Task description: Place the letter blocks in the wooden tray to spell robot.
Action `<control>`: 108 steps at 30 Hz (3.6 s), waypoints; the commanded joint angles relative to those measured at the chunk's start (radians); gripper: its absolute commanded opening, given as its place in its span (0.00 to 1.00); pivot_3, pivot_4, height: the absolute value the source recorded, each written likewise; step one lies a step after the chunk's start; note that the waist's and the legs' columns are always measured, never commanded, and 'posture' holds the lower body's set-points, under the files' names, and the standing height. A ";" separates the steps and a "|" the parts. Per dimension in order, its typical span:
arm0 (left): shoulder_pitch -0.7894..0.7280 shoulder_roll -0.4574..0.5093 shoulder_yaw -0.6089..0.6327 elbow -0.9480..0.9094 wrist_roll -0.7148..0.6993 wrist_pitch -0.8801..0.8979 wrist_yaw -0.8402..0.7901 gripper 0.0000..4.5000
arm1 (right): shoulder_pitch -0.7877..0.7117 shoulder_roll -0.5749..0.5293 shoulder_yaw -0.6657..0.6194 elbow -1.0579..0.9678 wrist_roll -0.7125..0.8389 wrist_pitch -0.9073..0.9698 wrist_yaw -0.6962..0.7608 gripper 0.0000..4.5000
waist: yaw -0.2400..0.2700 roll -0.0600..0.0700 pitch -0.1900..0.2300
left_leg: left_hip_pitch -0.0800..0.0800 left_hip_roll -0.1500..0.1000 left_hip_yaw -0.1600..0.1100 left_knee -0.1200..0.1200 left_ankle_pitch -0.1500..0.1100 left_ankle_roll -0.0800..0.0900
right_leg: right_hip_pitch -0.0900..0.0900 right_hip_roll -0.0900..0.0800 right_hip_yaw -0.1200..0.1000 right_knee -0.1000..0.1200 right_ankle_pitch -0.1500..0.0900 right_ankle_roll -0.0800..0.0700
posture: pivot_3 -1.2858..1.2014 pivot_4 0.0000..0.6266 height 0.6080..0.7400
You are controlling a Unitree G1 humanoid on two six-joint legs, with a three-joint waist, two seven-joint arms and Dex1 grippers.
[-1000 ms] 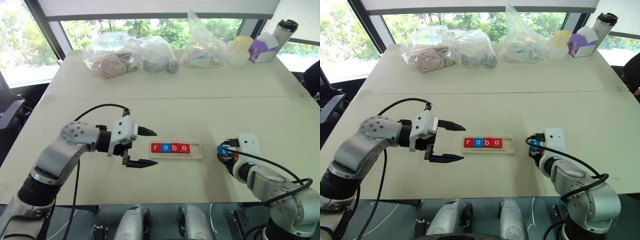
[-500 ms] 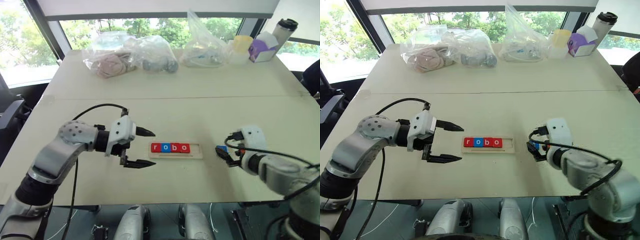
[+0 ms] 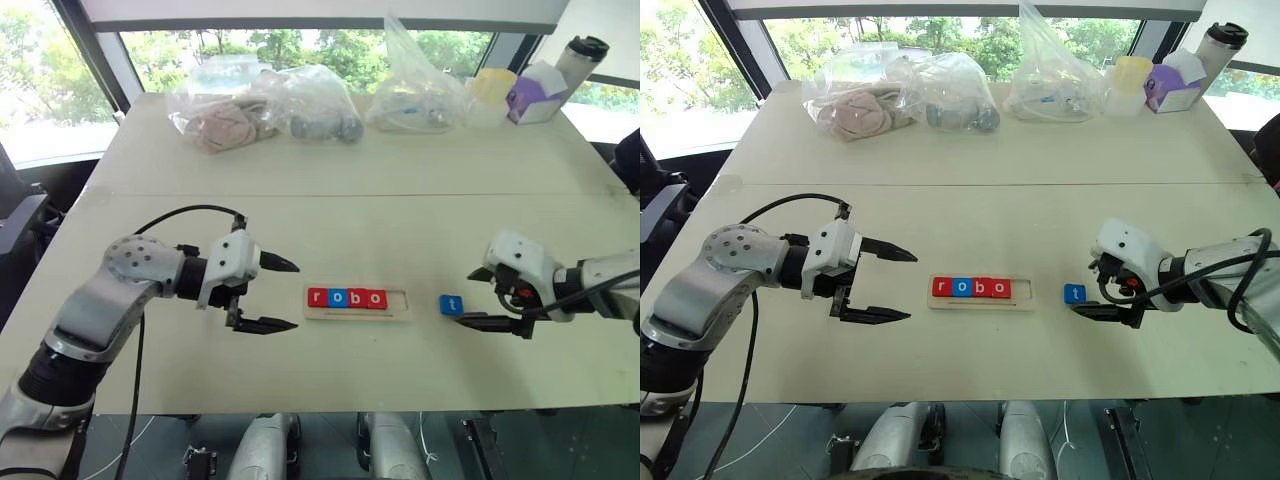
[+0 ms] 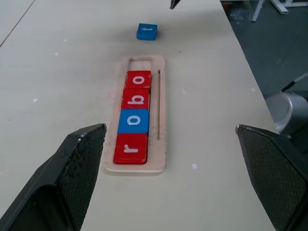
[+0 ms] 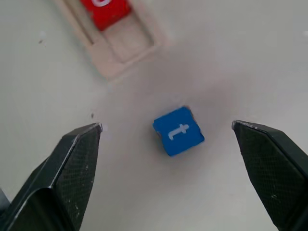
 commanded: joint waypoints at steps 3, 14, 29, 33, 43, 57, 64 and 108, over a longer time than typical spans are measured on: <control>-0.003 0.015 0.025 -0.032 -0.002 -0.004 0.006 1.00 | -0.087 0.072 0.109 0.229 -0.216 -0.301 0.154 0.99 | 0.000 0.000 0.000 | 0.001 0.000 0.000 0.000 0.001 -0.001 | 0.000 0.000 0.000 0.001 0.000 0.001 | 0.52 0.24 1.00; 0.008 0.021 0.035 -0.055 -0.009 0.015 0.028 1.00 | -0.142 0.186 0.153 0.378 -0.377 -0.439 0.229 0.99 | 0.003 0.000 0.000 | 0.002 0.002 -0.001 0.000 0.002 -0.004 | 0.000 0.002 0.000 0.004 0.001 0.001 | 0.52 0.24 1.00; 0.002 0.020 0.034 -0.054 -0.009 0.017 0.033 1.00 | -0.150 0.244 0.132 0.373 -0.412 -0.422 0.233 0.47 | -0.001 0.000 0.000 | 0.010 0.002 -0.001 0.000 0.003 -0.005 | 0.006 0.002 0.001 0.006 0.001 -0.001 | 0.52 0.24 1.00; 0.002 0.019 0.034 -0.054 -0.008 0.016 0.033 1.00 | -0.156 0.250 0.135 0.368 -0.424 -0.419 0.230 0.24 | 0.000 0.000 0.000 | 0.011 0.002 -0.001 0.000 0.003 -0.006 | 0.006 0.001 0.001 0.007 0.001 -0.001 | 0.52 0.24 1.00; 0.001 0.018 0.031 -0.054 -0.009 0.016 0.036 1.00 | -0.251 0.265 0.117 0.207 -0.365 -0.299 0.266 0.24 | -0.002 0.000 0.000 | 0.011 0.002 -0.001 0.000 0.003 -0.006 | 0.006 0.001 0.001 0.008 0.001 -0.001 | 0.52 0.24 1.00; 0.010 0.016 0.035 -0.068 -0.014 0.027 0.055 1.00 | -0.321 0.350 0.203 0.186 -0.396 -0.252 0.294 0.24 | 0.021 0.000 0.000 | 0.011 0.001 -0.001 0.000 0.004 -0.006 | 0.006 0.001 0.001 0.009 0.001 -0.001 | 0.52 0.24 1.00; 0.015 0.019 0.038 -0.079 -0.020 0.034 0.067 1.00 | -0.309 0.364 0.221 0.185 -0.411 -0.258 0.299 0.24 | 0.021 0.000 0.000 | 0.011 0.001 -0.001 0.000 0.004 -0.006 | 0.006 0.001 0.001 0.010 0.001 -0.001 | 0.52 0.24 1.00; 0.013 0.015 0.034 -0.093 -0.029 0.049 0.078 1.00 | -0.416 0.444 0.188 0.283 -0.463 -0.241 0.242 1.00 | 0.018 0.000 0.000 | 0.014 0.001 -0.001 0.001 0.005 -0.009 | 0.005 0.002 0.001 0.018 0.001 0.000 | 0.52 0.24 1.00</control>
